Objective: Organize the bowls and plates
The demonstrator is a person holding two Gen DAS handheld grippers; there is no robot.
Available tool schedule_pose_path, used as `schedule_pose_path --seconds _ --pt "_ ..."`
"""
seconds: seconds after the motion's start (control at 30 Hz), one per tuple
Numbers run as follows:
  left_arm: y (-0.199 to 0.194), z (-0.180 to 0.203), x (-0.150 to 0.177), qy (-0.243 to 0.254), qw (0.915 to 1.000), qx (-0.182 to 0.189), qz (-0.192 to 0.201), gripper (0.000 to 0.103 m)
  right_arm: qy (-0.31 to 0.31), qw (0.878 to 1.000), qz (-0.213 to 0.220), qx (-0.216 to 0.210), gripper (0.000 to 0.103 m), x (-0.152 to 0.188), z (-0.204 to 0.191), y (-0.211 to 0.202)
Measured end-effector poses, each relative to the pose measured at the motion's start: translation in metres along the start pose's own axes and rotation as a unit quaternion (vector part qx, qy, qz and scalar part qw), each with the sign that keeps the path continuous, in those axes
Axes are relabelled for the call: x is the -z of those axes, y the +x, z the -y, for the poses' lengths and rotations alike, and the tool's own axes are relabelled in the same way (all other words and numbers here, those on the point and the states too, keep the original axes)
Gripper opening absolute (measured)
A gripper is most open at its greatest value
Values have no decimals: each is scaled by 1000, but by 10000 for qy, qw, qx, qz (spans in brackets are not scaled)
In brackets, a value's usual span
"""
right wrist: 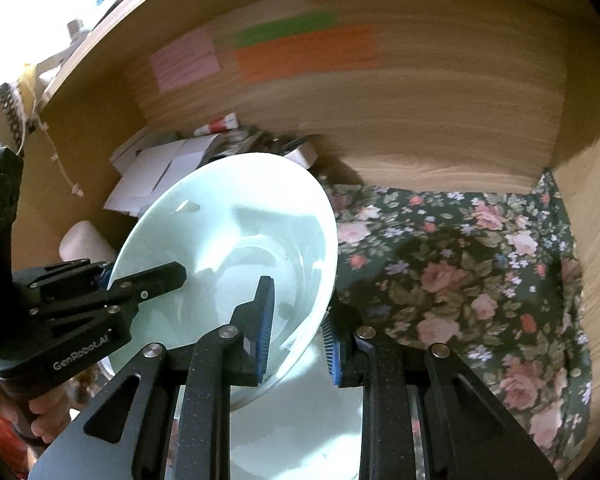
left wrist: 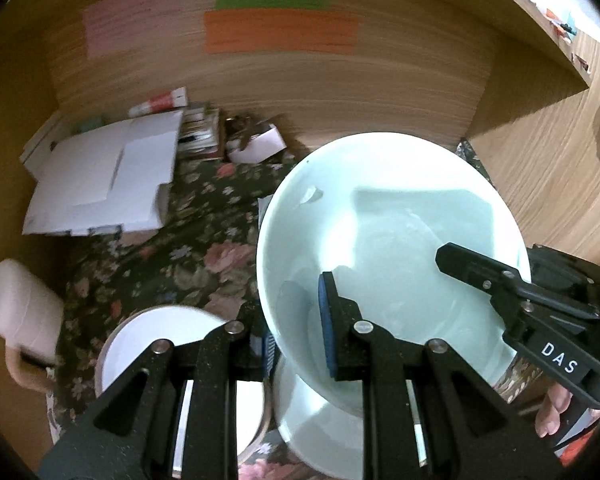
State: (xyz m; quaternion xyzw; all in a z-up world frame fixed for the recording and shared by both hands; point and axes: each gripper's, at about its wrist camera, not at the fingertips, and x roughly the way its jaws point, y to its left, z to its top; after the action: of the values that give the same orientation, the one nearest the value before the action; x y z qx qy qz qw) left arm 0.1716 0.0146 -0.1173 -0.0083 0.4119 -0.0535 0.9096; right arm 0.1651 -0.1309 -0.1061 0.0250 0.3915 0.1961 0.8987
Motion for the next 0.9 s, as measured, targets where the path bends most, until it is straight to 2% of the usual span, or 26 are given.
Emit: schedule_pose_path --seconds 0.37,0.9 --pt "-19 -48 29 -391 9988 -311 2 19 -262 9987 -217 -384 21 12 -51 26" --pt "-24 -102 71 -871 9946 -544 -167 19 -560 9936 -583 -789 21 27 -96 61"
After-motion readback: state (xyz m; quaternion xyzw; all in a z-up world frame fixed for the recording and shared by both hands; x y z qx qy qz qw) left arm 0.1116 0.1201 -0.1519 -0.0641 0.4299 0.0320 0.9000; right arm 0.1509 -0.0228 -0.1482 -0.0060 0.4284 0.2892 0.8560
